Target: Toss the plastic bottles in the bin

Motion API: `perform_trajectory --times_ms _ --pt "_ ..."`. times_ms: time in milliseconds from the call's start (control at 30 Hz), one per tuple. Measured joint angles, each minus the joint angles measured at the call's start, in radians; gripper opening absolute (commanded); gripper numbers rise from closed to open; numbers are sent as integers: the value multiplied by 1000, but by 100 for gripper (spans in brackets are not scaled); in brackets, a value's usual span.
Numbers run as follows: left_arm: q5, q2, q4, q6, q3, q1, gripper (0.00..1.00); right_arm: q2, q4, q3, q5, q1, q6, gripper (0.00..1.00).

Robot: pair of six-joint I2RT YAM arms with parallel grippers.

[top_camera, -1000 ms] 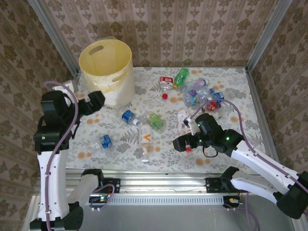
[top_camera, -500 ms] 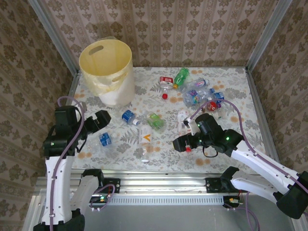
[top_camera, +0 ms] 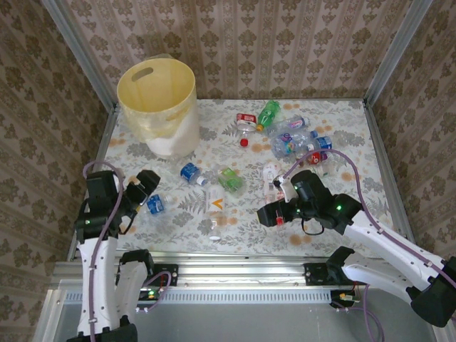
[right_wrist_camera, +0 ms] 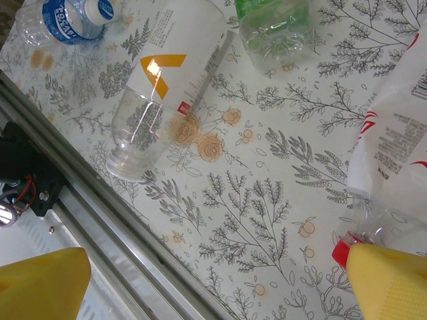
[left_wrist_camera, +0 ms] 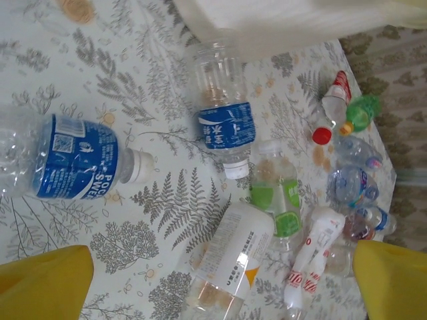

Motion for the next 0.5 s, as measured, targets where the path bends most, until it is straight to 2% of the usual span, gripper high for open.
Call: perform_trajectory --times_ms 133,300,500 --pt "14 -38 28 -138 -97 43 100 0 0 -5 0 0 0 100" --pt "-6 -117 37 -318 -164 52 100 0 0 -5 0 0 0 100" --pt "-93 -146 -70 -459 -162 52 100 0 1 -10 0 0 6 100"
